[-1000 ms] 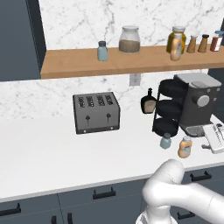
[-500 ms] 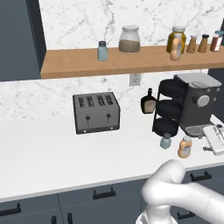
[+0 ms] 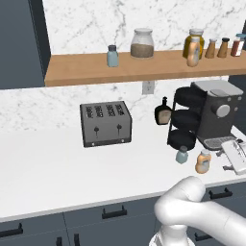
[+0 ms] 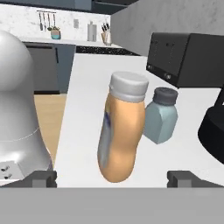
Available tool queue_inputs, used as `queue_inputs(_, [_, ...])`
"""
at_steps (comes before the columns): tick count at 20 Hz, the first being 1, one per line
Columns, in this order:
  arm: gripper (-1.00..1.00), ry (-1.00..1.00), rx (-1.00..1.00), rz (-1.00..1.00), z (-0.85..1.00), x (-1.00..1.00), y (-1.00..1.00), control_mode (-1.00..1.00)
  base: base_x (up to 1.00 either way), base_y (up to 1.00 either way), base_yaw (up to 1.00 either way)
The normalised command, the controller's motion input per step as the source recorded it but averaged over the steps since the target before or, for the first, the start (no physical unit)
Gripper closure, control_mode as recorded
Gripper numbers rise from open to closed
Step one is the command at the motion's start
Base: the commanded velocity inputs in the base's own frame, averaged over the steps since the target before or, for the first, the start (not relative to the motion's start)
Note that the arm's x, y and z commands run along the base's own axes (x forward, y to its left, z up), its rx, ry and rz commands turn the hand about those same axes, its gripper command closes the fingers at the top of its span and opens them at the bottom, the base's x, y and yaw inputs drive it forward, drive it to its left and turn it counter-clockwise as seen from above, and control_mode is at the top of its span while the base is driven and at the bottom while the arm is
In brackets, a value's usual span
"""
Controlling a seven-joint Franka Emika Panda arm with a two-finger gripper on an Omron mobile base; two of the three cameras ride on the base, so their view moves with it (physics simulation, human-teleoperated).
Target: Put the shaker and condiment bottle from the counter next to their counterparts in the cabinet.
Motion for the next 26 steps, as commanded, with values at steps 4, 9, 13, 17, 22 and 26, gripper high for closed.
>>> queue_inputs(4, [-1.0, 0.05, 0.0, 0.0, -0.06, 0.44, 0.0, -1.0, 0.0, 0.0, 0.0])
queue_inputs(9, [-1.0, 0.06, 0.0, -0.01, 0.0, 0.07, 0.17, -1.0, 0.0, 0.0, 0.0])
queue_inputs(13, [-1.0, 0.01, 0.0, 0.0, 0.0, 0.0, 0.0, -1.0, 0.0, 0.0, 0.0])
queue_inputs(17, [-1.0, 0.0, 0.0, -0.03, 0.0, 0.0, 0.17, -1.0, 0.0, 0.0, 0.0])
queue_inputs(22, [-1.0, 0.0, 0.0, -0.07, 0.0, 0.0, 0.25, -1.0, 0.0, 0.0, 0.0])
queue_inputs(26, [-1.0, 0.0, 0.0, -0.05, 0.0, 0.0, 0.16, -1.0, 0.0, 0.0, 0.0])
